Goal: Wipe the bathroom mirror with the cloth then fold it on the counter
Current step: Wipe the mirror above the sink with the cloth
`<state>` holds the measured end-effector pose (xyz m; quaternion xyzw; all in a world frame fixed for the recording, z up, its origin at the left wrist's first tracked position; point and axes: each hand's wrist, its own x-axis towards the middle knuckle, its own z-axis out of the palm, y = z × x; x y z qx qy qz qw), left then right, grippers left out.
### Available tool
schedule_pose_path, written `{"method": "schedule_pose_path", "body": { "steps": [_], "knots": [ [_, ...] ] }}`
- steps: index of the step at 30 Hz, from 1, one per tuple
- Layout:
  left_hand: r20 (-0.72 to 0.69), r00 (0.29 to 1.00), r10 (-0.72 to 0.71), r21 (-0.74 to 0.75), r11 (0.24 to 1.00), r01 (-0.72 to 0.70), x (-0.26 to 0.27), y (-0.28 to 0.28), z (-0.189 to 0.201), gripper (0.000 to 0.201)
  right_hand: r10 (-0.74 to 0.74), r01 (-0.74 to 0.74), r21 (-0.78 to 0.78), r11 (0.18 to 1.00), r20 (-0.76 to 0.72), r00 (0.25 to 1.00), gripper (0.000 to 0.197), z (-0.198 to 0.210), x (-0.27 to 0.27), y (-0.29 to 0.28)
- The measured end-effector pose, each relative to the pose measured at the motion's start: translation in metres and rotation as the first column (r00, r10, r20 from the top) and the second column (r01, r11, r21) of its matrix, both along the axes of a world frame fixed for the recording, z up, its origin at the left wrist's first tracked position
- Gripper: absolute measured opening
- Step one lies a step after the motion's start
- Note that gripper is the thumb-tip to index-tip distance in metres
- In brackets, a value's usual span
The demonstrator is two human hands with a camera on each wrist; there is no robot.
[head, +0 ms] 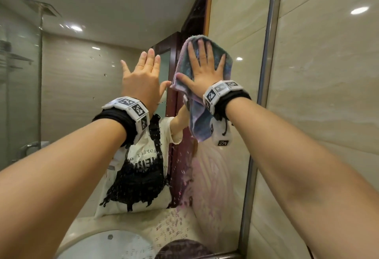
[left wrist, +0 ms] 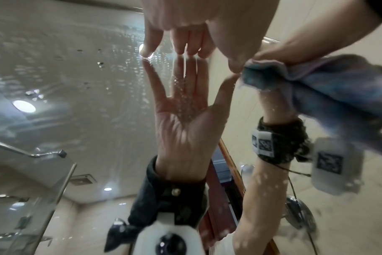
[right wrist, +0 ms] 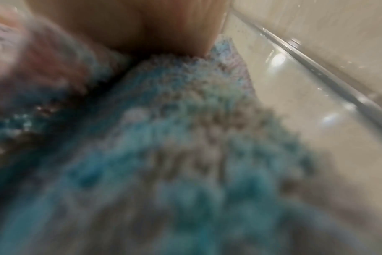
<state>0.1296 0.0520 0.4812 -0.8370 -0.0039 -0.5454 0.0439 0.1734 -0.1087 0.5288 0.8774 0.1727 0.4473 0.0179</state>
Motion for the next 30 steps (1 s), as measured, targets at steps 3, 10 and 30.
{"method": "schedule_pose_path", "body": {
  "steps": [3, 10, 30],
  "knots": [
    [-0.025, 1.000, -0.009, -0.035, 0.999, 0.008, -0.004, -0.002, 0.000, 0.070, -0.008, 0.008, -0.008, 1.000, -0.052, 0.999, 0.087, -0.006, 0.002, -0.015],
    [-0.139, 0.990, 0.012, -0.068, 0.997, -0.022, -0.008, -0.007, 0.002, 0.072, -0.097, 0.111, 0.280, 0.953, -0.064, 0.993, 0.089, 0.030, -0.005, -0.015],
    [-0.120, 0.993, 0.018, -0.099, 0.995, -0.030, -0.004, -0.012, -0.006, 0.070, -0.010, 0.008, -0.101, 0.995, -0.026, 1.000, 0.094, -0.009, -0.005, 0.001]
  ]
}}
